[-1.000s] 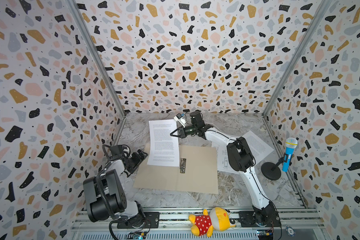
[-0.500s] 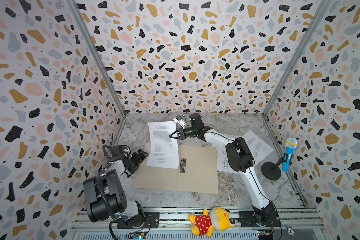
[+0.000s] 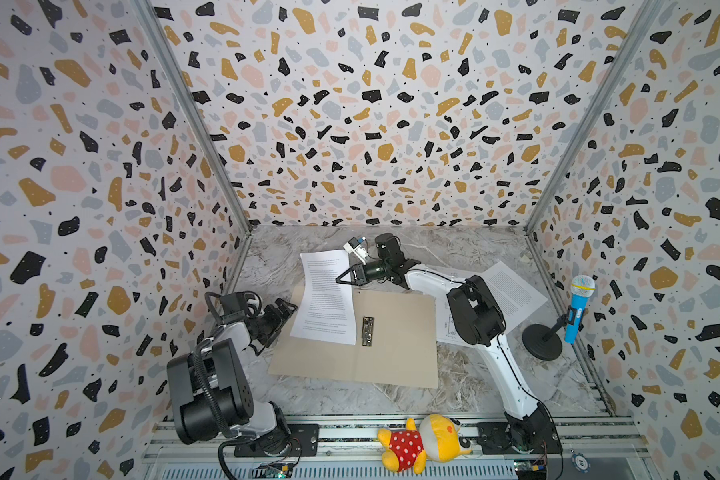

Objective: Put the files into the folder

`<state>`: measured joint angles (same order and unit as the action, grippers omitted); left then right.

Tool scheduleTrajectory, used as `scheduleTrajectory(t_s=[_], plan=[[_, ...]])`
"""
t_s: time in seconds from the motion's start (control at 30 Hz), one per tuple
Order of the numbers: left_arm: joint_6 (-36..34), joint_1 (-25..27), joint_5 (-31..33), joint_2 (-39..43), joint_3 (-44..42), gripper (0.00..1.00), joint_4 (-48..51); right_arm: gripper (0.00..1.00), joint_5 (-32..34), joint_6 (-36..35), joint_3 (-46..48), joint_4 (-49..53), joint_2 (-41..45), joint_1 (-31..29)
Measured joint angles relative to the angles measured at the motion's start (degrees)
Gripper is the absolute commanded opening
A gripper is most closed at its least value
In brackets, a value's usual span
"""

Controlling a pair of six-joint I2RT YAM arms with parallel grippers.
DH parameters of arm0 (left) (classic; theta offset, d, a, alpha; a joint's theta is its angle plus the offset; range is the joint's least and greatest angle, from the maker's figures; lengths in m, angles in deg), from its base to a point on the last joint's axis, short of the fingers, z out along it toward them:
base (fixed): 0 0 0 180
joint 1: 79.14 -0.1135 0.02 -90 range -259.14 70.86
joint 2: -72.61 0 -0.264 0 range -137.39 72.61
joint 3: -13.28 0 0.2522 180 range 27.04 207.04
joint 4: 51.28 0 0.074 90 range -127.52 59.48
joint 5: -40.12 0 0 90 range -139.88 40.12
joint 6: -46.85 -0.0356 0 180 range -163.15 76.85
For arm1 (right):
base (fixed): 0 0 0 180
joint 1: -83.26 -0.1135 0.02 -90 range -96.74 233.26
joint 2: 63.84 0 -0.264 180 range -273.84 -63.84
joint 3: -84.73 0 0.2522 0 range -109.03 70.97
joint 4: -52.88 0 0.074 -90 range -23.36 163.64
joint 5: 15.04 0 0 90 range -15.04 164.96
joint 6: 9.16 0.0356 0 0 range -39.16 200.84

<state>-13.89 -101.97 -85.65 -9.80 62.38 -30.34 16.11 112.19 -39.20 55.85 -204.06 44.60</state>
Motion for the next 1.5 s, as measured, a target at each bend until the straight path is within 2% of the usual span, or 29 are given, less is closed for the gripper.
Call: scheduleTrajectory(t_s=[0.4, 0.77, 0.93, 1.3, 1.5], plan=[[0.1, 0.0, -0.4, 0.0, 0.0, 1.0, 0.0, 0.0, 1.1, 5.0, 7.8, -5.8, 0.0, -0.6], [0.1, -0.1, -1.3, -0.5, 0.0, 1.0, 0.0, 0.0, -5.3, 7.8, 7.7, -13.4, -0.1, -0.6], [0.1, -0.1, -1.5, -0.9, 0.0, 1.0, 0.0, 0.0, -6.3, 8.2, 6.7, -13.3, -1.3, -0.6], [0.1, -0.1, -1.7, -0.9, 0.0, 0.99, 0.0, 0.3, 2.3, 7.9, 7.1, -2.8, -1.5, 0.4], [0.2, -0.1, -1.8, -1.0, 0.0, 0.99, -0.2, 0.33, 5.5, 10.6, 9.0, 0.5, -1.5, 1.0]])
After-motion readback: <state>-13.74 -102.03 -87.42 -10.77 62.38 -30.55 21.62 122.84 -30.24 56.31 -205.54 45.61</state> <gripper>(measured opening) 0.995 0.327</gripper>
